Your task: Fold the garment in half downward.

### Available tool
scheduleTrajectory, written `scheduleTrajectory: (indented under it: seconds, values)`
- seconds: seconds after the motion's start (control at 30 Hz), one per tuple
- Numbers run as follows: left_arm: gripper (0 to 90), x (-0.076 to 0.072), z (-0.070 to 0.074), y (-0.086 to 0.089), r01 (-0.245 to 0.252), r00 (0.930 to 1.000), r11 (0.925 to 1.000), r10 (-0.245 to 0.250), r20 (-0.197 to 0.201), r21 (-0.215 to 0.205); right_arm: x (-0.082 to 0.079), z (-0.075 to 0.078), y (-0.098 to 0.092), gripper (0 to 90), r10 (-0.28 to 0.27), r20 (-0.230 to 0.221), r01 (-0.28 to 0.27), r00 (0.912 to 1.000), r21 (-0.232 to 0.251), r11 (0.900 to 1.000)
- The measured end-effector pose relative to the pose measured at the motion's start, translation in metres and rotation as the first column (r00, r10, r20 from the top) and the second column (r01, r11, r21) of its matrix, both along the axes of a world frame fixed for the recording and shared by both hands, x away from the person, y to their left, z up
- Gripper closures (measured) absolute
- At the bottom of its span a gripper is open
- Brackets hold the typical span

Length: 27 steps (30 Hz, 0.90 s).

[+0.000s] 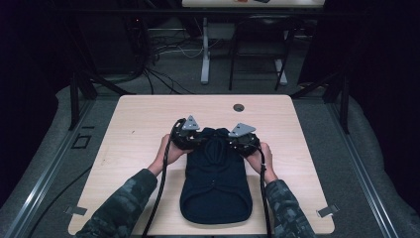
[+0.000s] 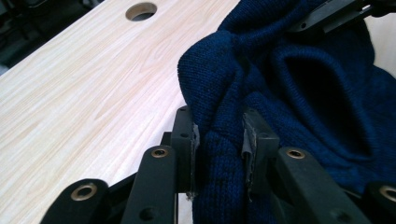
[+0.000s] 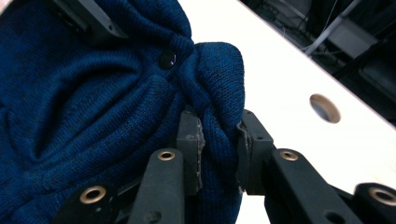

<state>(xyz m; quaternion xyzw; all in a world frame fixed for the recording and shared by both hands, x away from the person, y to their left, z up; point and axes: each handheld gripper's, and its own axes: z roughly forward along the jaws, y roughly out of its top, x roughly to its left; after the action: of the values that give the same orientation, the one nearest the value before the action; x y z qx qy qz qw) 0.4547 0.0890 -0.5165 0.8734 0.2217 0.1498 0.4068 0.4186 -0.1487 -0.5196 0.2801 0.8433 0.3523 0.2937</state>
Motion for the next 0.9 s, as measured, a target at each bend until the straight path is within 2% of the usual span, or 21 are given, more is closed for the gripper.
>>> scheduleTrajectory:
  seconds: [0.13,0.23,0.33,0.37,0.53,0.67,0.73,0.8,0.83,0.9]
  values:
    - [66.6,-0.001,0.007,0.001,0.020,0.9998,0.9997,-0.020,-0.003,0.010,-0.007,0.006,-0.001,73.9,0.014,0.035,-0.014,0.9993,-0.002,1.000]
    - [68.6,-0.004,0.013,0.001,0.024,0.9991,0.9996,-0.025,0.035,0.015,-0.012,0.010,0.000,73.9,0.025,0.073,-0.024,0.9970,-0.016,1.000]
    - [69.7,-0.008,0.022,0.000,0.014,0.9942,0.9993,-0.017,0.106,0.034,-0.016,0.016,-0.001,73.8,0.074,0.118,-0.074,0.9903,-0.002,0.997]
    - [69.8,-0.008,0.026,-0.001,0.010,0.9925,0.9996,-0.014,0.122,0.027,-0.017,0.018,-0.002,73.8,0.083,0.137,-0.082,0.9872,-0.007,0.997]
    - [67.8,-0.006,0.044,-0.004,0.011,0.9861,0.9997,-0.015,0.165,0.024,-0.017,0.035,-0.002,73.8,0.062,0.189,-0.060,0.9801,-0.013,0.998]
    - [61.3,-0.006,0.051,-0.004,0.026,0.9909,0.9996,-0.024,0.132,-0.011,-0.020,0.042,-0.004,73.8,0.060,0.216,-0.063,0.9745,0.010,0.998]
    - [59.7,-0.006,0.052,-0.003,0.030,0.9935,0.9995,-0.029,0.110,-0.008,-0.021,0.042,-0.005,73.7,0.064,0.225,-0.072,0.9722,0.024,0.997]
    - [64.4,-0.006,0.052,-0.002,0.045,0.9942,0.9988,-0.042,0.099,-0.019,-0.023,0.041,-0.005,73.8,0.067,0.227,-0.075,0.9715,0.029,0.997]
    - [66.5,-0.006,0.052,-0.001,0.048,0.9947,0.9985,-0.046,0.092,-0.026,-0.024,0.041,-0.005,73.8,0.064,0.243,-0.073,0.9678,0.027,0.997]
    - [69.2,-0.008,0.054,0.000,0.063,0.9931,0.9978,-0.061,0.100,-0.017,-0.025,0.040,-0.005,73.8,0.075,0.250,-0.086,0.9653,0.033,0.996]
